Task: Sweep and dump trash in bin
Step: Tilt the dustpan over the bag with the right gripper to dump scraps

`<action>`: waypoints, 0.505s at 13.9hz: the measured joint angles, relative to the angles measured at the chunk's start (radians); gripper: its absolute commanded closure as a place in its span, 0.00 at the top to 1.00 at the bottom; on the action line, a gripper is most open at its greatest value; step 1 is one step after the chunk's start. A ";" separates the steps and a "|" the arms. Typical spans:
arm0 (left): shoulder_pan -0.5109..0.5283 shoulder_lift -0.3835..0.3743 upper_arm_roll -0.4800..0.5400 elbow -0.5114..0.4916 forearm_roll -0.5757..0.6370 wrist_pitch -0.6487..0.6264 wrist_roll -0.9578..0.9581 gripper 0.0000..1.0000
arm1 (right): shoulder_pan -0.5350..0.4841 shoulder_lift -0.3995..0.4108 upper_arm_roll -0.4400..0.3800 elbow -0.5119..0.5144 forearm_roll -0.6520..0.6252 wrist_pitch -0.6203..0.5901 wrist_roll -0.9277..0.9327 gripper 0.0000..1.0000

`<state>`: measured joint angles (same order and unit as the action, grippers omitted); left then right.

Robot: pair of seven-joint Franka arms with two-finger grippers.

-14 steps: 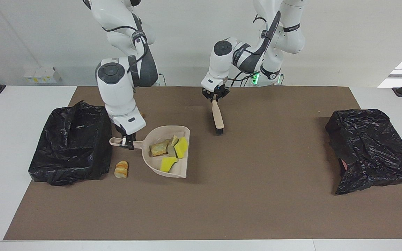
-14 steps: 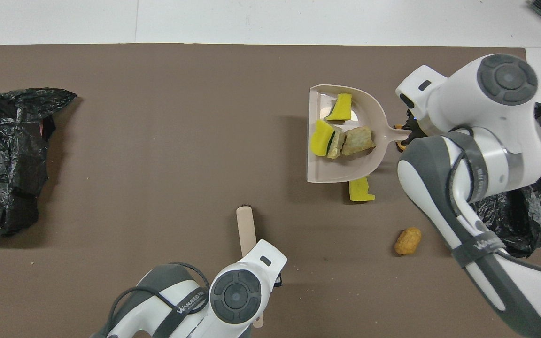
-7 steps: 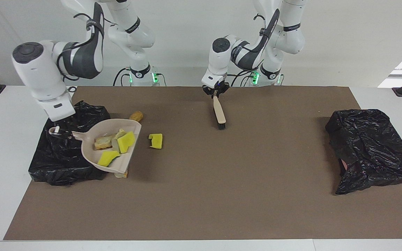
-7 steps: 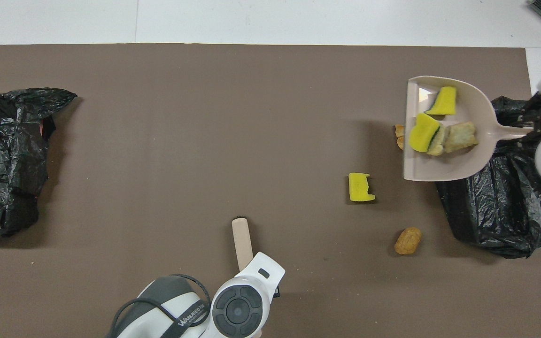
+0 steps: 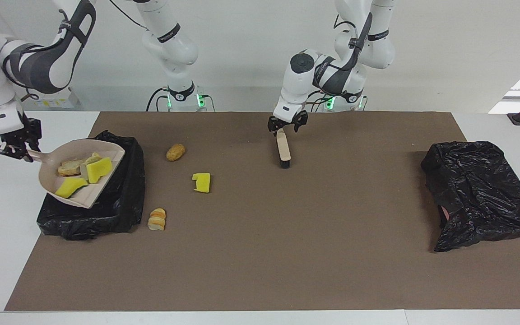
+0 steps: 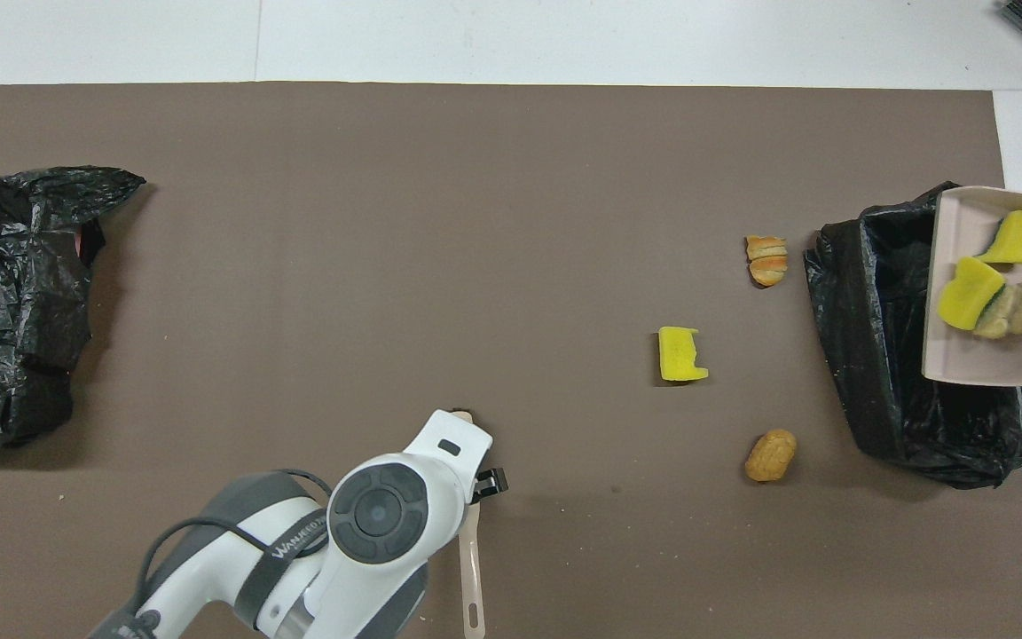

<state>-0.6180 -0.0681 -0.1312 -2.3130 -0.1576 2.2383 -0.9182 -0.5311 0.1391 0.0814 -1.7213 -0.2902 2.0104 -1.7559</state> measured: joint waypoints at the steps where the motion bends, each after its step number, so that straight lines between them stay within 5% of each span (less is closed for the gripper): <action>1: 0.037 0.009 0.002 0.028 0.000 -0.006 0.018 1.00 | 0.003 -0.003 0.002 -0.011 -0.060 0.022 0.011 0.00; 7: 0.253 0.102 0.009 0.218 0.000 -0.027 0.339 1.00 | 0.110 -0.071 0.015 -0.156 -0.438 0.060 0.295 0.00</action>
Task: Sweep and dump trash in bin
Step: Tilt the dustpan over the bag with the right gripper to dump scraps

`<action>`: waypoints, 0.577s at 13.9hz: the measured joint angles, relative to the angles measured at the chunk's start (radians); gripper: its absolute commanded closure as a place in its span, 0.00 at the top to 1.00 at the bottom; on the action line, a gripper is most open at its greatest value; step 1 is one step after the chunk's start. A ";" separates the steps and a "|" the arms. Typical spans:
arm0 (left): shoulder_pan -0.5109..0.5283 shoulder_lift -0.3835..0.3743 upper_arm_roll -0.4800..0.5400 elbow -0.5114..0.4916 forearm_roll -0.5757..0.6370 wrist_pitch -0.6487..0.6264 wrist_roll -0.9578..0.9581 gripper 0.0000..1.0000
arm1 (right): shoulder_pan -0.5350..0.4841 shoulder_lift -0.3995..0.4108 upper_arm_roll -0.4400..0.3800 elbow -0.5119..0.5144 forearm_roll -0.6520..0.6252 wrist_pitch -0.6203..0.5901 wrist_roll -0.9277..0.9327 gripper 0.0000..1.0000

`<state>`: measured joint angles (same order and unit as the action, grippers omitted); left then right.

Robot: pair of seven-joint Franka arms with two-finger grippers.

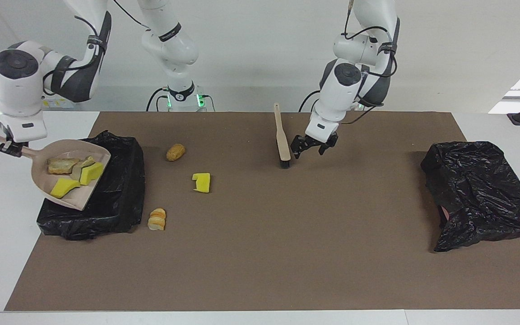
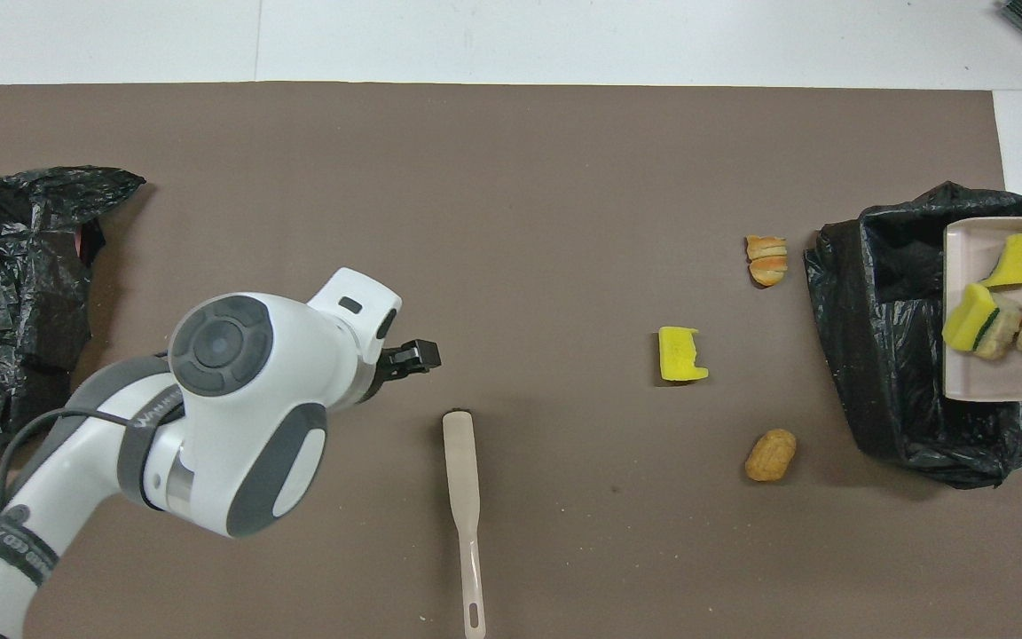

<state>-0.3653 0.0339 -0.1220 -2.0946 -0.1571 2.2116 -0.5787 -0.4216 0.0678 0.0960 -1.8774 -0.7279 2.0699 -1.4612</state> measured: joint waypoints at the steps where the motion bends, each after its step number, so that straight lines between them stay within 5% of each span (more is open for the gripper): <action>1: 0.042 0.010 0.001 0.024 0.001 -0.005 0.067 1.00 | 0.028 -0.024 0.001 -0.035 -0.063 0.000 0.051 0.00; 8: 0.286 0.021 0.003 0.224 0.103 -0.209 0.443 1.00 | 0.136 -0.168 0.003 -0.185 -0.274 -0.001 0.132 0.00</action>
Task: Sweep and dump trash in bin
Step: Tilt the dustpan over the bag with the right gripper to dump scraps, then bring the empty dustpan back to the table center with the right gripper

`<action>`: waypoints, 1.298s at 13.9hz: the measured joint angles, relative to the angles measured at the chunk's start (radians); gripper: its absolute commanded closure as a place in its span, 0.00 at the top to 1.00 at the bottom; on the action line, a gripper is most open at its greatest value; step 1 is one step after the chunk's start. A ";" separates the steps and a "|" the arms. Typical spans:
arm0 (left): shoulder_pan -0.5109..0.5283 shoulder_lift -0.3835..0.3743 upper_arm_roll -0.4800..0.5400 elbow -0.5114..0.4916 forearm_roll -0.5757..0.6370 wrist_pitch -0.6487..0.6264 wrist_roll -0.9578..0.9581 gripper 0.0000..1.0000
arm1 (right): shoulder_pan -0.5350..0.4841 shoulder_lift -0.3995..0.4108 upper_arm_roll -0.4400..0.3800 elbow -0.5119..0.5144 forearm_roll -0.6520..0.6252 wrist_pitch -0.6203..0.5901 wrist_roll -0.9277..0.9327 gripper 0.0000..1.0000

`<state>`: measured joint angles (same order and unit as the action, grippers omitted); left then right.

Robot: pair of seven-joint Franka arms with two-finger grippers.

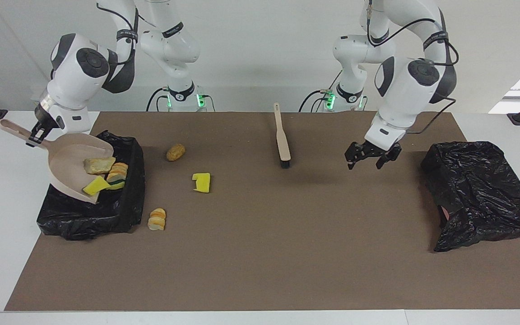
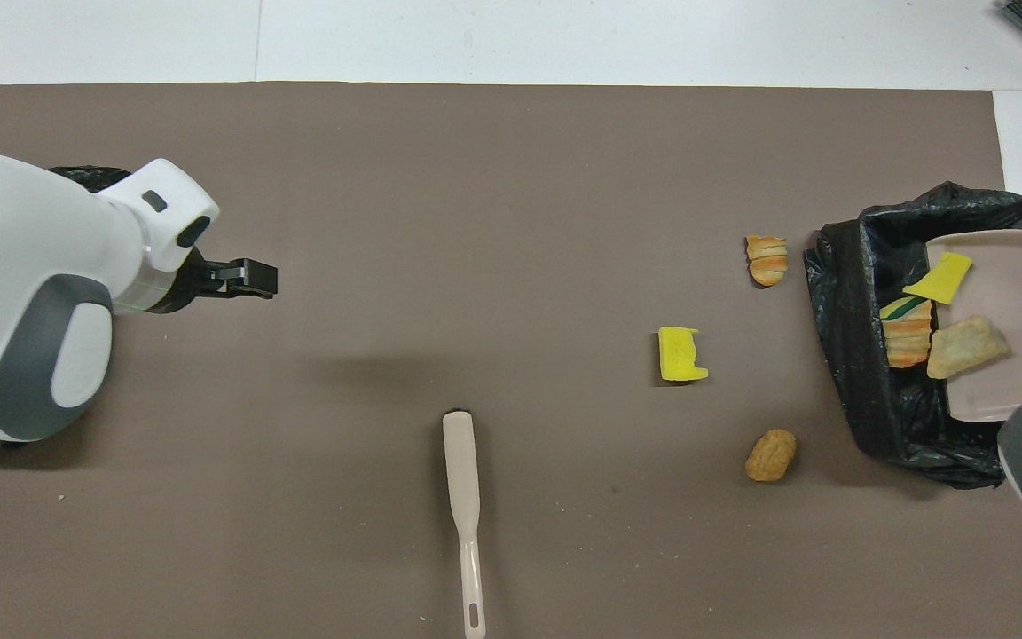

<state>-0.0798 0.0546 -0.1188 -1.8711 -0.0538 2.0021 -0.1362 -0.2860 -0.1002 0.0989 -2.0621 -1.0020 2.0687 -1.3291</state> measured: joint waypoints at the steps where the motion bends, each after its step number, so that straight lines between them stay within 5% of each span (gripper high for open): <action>1: 0.032 0.001 0.000 0.020 0.003 -0.017 0.050 1.00 | 0.001 -0.011 0.000 -0.009 -0.026 0.000 0.000 0.00; 9: 0.209 -0.028 0.005 0.126 0.031 -0.233 0.159 1.00 | 0.022 -0.112 0.029 0.015 -0.112 -0.085 -0.035 0.00; 15: 0.213 -0.122 0.028 0.129 0.032 -0.350 0.133 1.00 | 0.161 -0.007 0.047 0.186 0.211 -0.218 0.038 0.00; 18: 0.213 -0.125 0.028 0.129 0.032 -0.351 0.131 1.00 | 0.265 0.063 0.049 0.279 0.369 -0.340 0.325 0.00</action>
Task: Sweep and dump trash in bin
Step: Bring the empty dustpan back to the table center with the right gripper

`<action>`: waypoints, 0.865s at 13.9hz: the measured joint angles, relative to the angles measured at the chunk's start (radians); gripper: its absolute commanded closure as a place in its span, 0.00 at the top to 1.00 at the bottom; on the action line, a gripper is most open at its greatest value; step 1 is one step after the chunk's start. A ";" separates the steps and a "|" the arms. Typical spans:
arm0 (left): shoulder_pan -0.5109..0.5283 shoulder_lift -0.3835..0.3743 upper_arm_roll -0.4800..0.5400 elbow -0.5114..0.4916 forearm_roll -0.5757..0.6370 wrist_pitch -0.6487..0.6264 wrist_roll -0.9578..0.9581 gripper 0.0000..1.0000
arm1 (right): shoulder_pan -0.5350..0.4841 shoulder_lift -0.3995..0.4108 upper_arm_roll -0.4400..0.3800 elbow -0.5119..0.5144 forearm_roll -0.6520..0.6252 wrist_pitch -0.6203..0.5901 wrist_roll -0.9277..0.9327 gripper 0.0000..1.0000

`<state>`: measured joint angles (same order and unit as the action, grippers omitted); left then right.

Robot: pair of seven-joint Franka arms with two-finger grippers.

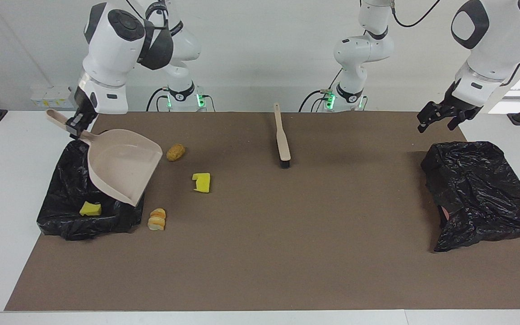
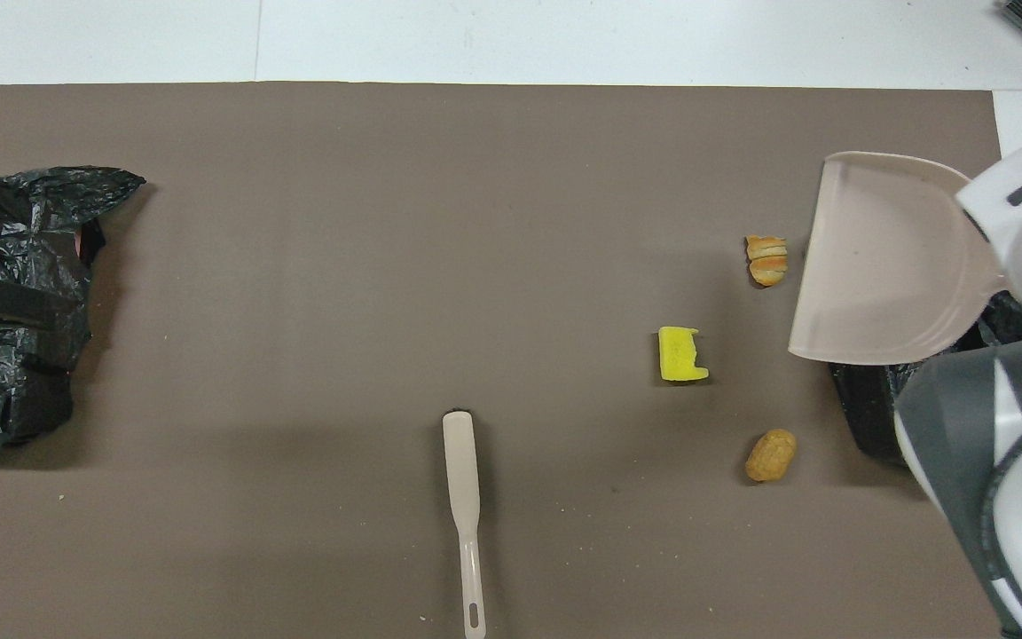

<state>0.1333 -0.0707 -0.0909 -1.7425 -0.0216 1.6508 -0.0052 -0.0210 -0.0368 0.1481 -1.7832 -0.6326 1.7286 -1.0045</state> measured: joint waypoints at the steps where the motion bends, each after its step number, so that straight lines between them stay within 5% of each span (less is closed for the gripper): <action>1: 0.000 0.000 0.001 0.000 0.000 0.001 -0.001 1.00 | 0.050 0.024 0.001 0.027 0.049 -0.039 0.130 0.00; 6: -0.012 0.000 -0.004 0.000 0.000 0.001 -0.001 1.00 | 0.281 0.241 0.004 0.250 0.228 -0.171 0.785 0.00; 12: -0.091 -0.001 0.062 0.019 0.000 0.002 -0.004 1.00 | 0.475 0.549 0.004 0.571 0.397 -0.184 1.416 0.00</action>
<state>0.0423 -0.0715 -0.0292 -1.7231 -0.0215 1.6532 -0.0089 0.4536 0.5122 0.1520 -1.2122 -0.2355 1.5448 0.4112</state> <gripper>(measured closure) 0.000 0.687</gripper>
